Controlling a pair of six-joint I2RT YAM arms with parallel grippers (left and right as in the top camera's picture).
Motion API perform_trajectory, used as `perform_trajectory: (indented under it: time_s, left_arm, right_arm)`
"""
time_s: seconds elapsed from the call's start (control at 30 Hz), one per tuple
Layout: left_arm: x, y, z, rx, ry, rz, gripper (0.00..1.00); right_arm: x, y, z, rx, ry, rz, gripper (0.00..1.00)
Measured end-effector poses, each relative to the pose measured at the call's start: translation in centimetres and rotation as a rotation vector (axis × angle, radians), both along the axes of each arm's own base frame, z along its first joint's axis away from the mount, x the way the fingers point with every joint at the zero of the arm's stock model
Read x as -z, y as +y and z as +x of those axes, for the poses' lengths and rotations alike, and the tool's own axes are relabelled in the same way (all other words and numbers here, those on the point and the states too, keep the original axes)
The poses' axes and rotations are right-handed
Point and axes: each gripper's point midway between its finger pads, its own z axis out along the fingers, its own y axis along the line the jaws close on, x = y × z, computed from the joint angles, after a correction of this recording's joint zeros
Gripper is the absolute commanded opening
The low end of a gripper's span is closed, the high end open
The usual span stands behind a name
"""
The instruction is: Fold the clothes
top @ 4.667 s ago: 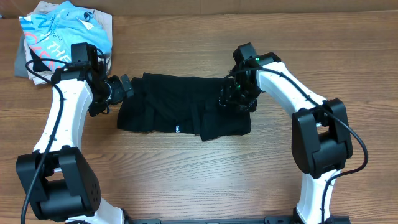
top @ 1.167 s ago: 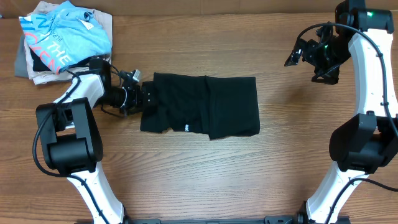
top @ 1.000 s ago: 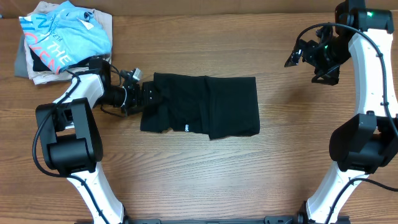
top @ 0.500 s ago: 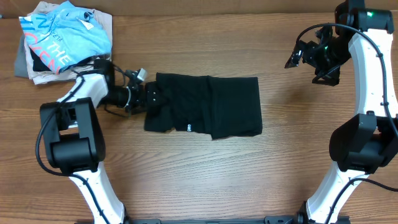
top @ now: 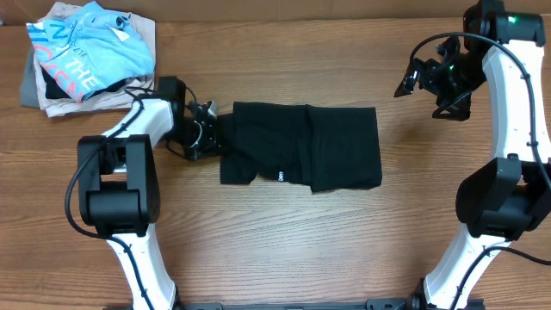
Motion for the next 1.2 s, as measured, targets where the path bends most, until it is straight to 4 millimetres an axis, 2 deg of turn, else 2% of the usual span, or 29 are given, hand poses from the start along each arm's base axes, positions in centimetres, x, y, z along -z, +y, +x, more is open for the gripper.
perform_trajectory:
  time_s: [0.13,0.23,0.37,0.47,0.57,0.67,0.8,0.9,1.2]
  left_arm:
    - [-1.1,3.1,0.2,-0.059,0.077,0.099,0.04]
    - [-3.2,6.3,1.4,-0.108,0.088,0.193,0.04]
    - [-6.4,9.5,2.5,-0.155,0.08,0.281,0.04]
    - [-8.8,10.8,3.3,-0.173,0.059,0.324,0.04]
    - [-10.6,10.7,3.3,-0.163,0.053,0.344,0.04]
    - [-11.8,9.4,3.1,-0.128,0.053,0.357,0.04]
    - [-12.3,6.3,2.9,-0.054,0.038,0.366,0.04]
    - [-12.3,2.8,2.6,0.018,0.02,0.371,0.04]
    - [-12.3,-9.2,1.0,0.227,-0.096,0.372,0.04]
  right_arm:
    - [0.0,0.0,-0.1,0.0,0.005,0.0,1.0]
    - [0.0,0.0,-0.2,-0.001,0.008,0.0,1.0]
    - [0.0,0.0,-0.2,-0.003,0.008,0.0,1.0]
    - [0.0,0.0,-0.2,-0.003,0.008,0.0,1.0]
    - [0.0,0.1,-0.2,-0.006,0.008,0.0,1.0]
    - [0.0,0.5,-0.2,-0.015,0.007,-0.001,1.0]
    - [0.4,1.3,0.0,-0.035,0.001,-0.002,1.0]
    - [1.3,1.8,0.0,-0.048,0.012,0.0,1.0]
    - [5.2,2.2,-1.1,-0.055,0.076,0.009,1.0]
